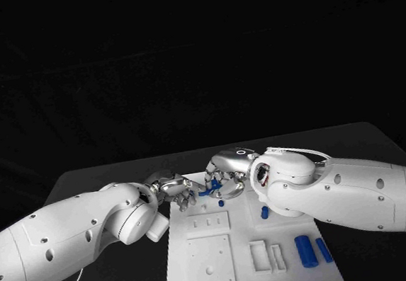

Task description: Assemble the parts on the task board

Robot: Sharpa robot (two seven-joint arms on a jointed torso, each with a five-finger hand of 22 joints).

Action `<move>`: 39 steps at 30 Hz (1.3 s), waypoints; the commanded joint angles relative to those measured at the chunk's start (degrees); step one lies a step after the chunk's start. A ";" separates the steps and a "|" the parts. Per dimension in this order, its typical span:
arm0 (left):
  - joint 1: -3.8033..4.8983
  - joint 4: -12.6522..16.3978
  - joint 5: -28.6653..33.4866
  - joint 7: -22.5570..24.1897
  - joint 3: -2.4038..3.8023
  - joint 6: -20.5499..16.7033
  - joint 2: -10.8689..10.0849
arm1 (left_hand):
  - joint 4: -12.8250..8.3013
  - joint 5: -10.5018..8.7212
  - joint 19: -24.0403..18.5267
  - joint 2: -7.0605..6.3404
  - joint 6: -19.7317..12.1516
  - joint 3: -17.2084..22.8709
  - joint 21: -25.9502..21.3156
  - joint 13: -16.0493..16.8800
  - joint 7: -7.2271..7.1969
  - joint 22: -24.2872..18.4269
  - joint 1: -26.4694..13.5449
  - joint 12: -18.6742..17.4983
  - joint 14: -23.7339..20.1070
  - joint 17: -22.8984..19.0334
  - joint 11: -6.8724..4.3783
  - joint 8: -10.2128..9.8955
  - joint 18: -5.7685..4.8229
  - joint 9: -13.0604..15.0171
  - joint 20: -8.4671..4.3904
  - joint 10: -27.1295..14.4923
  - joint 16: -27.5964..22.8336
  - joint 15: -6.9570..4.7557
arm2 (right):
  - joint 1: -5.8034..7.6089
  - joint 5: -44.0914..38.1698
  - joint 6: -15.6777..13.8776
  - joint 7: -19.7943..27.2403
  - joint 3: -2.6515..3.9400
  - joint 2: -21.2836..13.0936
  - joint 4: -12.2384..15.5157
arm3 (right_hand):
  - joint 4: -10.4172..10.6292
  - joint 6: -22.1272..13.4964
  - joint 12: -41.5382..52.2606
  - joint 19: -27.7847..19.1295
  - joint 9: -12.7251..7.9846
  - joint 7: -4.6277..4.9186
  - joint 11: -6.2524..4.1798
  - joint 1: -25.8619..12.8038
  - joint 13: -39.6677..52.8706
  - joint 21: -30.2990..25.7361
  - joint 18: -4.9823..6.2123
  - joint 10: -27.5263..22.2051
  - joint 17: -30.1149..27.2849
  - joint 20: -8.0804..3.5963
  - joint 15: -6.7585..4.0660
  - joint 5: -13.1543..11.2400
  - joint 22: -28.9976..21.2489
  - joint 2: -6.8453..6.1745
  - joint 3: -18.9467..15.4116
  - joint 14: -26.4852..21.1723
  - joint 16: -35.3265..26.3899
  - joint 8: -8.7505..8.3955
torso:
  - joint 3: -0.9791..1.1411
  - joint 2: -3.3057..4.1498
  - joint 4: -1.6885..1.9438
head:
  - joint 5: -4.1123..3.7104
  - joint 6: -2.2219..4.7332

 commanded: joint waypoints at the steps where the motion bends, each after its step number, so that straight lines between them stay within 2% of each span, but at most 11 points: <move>1: 0.03 -0.09 -1.91 -0.22 0.05 -0.58 0.03 | -0.41 0.42 0.42 0.38 4.17 -0.04 0.39 0.08 -3.48 -0.08 0.13 0.41 0.28 -0.01 -0.27 -0.05 0.92 9.25 -4.99 0.18 0.27 -0.32 | -0.11 0.15 -0.55 0.30 -0.01 -0.81 -0.10 | 0.08 0.41 -0.36 -0.10 -0.11 0.61 0.06 -0.30 0.05 -0.08 2.53 -0.02 0.05 -0.45 -0.44 0.24 0.82 -0.27 -0.39 -0.07 -0.25 -0.33 | -0.01 0.01 0.03 | 0.12 -0.11; 7: 0.01 -0.33 -4.58 -1.44 0.01 -0.90 -0.08 | -0.56 0.46 0.60 0.18 4.46 -0.12 0.73 0.22 -3.60 -0.11 0.07 0.71 0.51 0.02 -0.41 -0.07 0.92 9.73 -5.13 0.41 0.59 -0.47 | -0.11 1.04 -3.19 0.79 0.08 -3.01 -0.66 | 0.17 0.05 -0.55 -0.23 -0.19 0.72 0.16 -0.16 0.02 -0.27 2.53 -0.26 -0.02 -0.45 -0.35 0.50 0.75 -0.60 -0.41 -0.14 -0.47 -0.55 | 0.02 -0.07 -0.03 | 0.42 -0.31; 10: 0.01 -0.30 -5.56 -1.89 -0.03 -1.14 -0.15 | -0.59 0.40 1.36 -0.32 5.57 -0.46 1.52 0.62 -4.08 0.00 -0.01 1.53 1.47 0.32 -0.91 0.41 1.07 10.49 -5.47 1.41 1.57 -0.95 | 0.02 3.88 -6.08 2.26 0.61 -4.30 -1.46 | 0.38 -0.16 -0.72 -0.44 -0.24 0.79 0.25 -0.09 -0.04 -0.49 2.53 -0.44 -0.10 -0.39 -0.29 2.18 0.67 -0.85 -0.19 -0.24 -0.68 -0.68 | 0.02 -0.07 -0.09 | 0.58 -0.47; 12: 0.02 -0.29 -6.86 -2.30 -0.06 -1.08 -0.09 | -0.59 0.40 1.36 -0.32 5.57 -0.46 1.52 0.62 -4.08 0.00 -0.01 1.53 1.47 0.32 -0.91 0.41 1.07 10.49 -5.47 1.41 1.57 -0.95 | 0.57 7.47 -8.86 3.28 0.88 -4.66 -2.53 | 0.38 -0.16 -0.72 -0.44 -0.24 0.79 0.25 -0.09 -0.04 -0.49 2.53 -0.44 -0.10 -0.39 -0.29 2.18 0.67 -0.85 -0.19 -0.24 -0.68 -0.68 | 0.00 -0.07 -0.05 | 0.62 -0.50; 14: 0.02 -0.27 -7.90 -2.94 -0.09 -0.92 0.06 | -0.60 0.65 1.66 -0.50 5.85 -0.48 1.84 0.74 -4.23 0.03 0.03 1.78 1.75 0.41 -1.06 0.50 1.15 10.79 -5.63 1.64 1.90 -1.17 | 0.95 8.32 -9.86 3.69 1.37 -5.11 -3.32 | 0.51 -0.19 -0.78 -0.49 -0.25 0.84 0.28 -0.10 -0.05 -0.57 2.53 -0.48 -0.15 -0.34 -0.24 2.65 0.64 -0.91 -0.18 -0.26 -0.79 -0.71 | 0.01 -0.11 -0.03 | 0.65 -0.62; 15: 0.02 -0.30 -8.36 -3.25 -0.10 -0.80 0.15 | -0.67 0.90 2.39 -0.86 6.54 -0.66 2.51 1.12 -4.55 0.20 0.15 2.58 2.69 0.73 -1.50 0.85 1.31 11.20 -5.91 2.68 2.76 -1.61 | 1.11 8.56 -10.26 3.82 1.59 -5.28 -3.66 | 1.11 -3.46 -2.75 -3.28 -0.98 1.85 1.03 -0.24 -0.95 -2.52 2.10 -2.60 -1.19 0.46 0.47 6.29 0.02 -1.62 1.36 -2.59 -3.16 -2.49 | 0.02 -0.11 -0.02 | 0.67 -0.67; 20: 0.02 -0.42 -11.59 -4.87 -0.18 0.00 0.52 | -0.63 1.92 4.22 -1.65 8.05 -0.86 4.97 2.55 -5.47 0.70 0.30 5.26 4.43 1.75 -2.61 1.27 1.82 13.13 -7.02 4.34 5.73 -3.34 | 2.37 11.71 -11.12 4.32 1.73 -5.60 -6.32 | 1.33 -3.18 -3.51 -3.83 -0.80 2.09 1.50 0.23 -1.76 -3.17 2.21 -2.76 -2.11 1.18 0.97 6.47 -0.13 -2.52 1.16 -2.57 -4.34 -2.22 | 0.09 -0.08 0.03 | 0.61 -0.81; 24: 0.02 -0.27 -15.44 -6.54 -0.27 0.16 0.96 | -1.12 7.29 5.09 -2.27 8.72 -0.86 7.19 4.39 -5.93 0.99 0.54 8.31 5.16 2.50 -3.22 0.93 2.08 15.08 -7.87 4.51 8.55 -4.56 | 3.04 14.30 -11.79 5.07 1.92 -5.31 -8.67 | 1.57 -3.39 -3.85 -3.96 -0.80 2.18 1.59 0.41 -2.21 -3.42 2.40 -2.85 -2.49 1.56 1.07 6.68 -0.14 -2.66 0.97 -2.54 -4.79 -2.29 | 0.17 -0.14 -0.08 | 0.62 -1.20; 28: 0.01 -0.43 -16.80 -7.60 -0.60 -0.10 1.52 | -1.35 8.81 6.28 -2.34 9.20 -0.88 9.11 6.35 -6.36 1.25 0.44 12.00 5.83 2.96 -3.81 0.04 2.36 16.94 -8.47 4.13 11.61 -5.68 | 4.30 23.46 -13.04 6.06 2.02 -4.90 -11.36 | 1.67 -4.22 -4.48 -4.52 -0.93 2.45 1.84 0.60 -2.87 -3.93 2.52 -3.23 -2.91 2.04 1.30 7.43 -0.19 -2.74 0.79 -2.92 -5.45 -2.68 | 0.48 -0.29 -0.13 | 0.85 -1.61; 31: 0.02 -0.15 -16.96 -8.13 -1.74 -0.04 1.63 | -1.67 8.68 7.23 -2.13 8.99 -0.83 9.90 8.60 -6.58 1.54 0.61 15.64 6.61 3.91 -4.14 -1.13 2.62 17.26 -8.66 4.50 14.38 -6.23 | 4.81 29.52 -13.66 6.70 2.02 -4.69 -13.02 | 1.39 -5.73 -6.28 -6.56 -1.11 3.12 2.50 0.53 -4.43 -5.38 2.34 -4.49 -3.86 3.02 1.99 8.39 -0.43 -2.63 0.28 -4.62 -7.23 -3.34 | 0.68 -0.40 -0.09 | 1.13 -2.01; 39: 0.00 -0.32 -17.78 -9.66 -2.52 0.44 2.60 | -1.14 8.54 8.48 -1.57 10.31 -0.87 11.47 12.16 -7.04 2.26 -0.21 21.47 6.83 4.77 -4.68 -2.45 3.33 18.79 -8.76 3.16 18.43 -6.84 | 5.57 32.69 -14.43 7.70 2.02 -3.29 -16.58 | 0.21 -7.15 -8.70 -9.19 -1.02 3.83 3.24 0.42 -7.76 -7.91 2.45 -5.90 -6.02 4.78 2.75 10.26 -0.82 -1.72 -1.37 -6.49 -10.21 -3.65 | 1.23 -0.76 -0.07 | 1.24 -3.19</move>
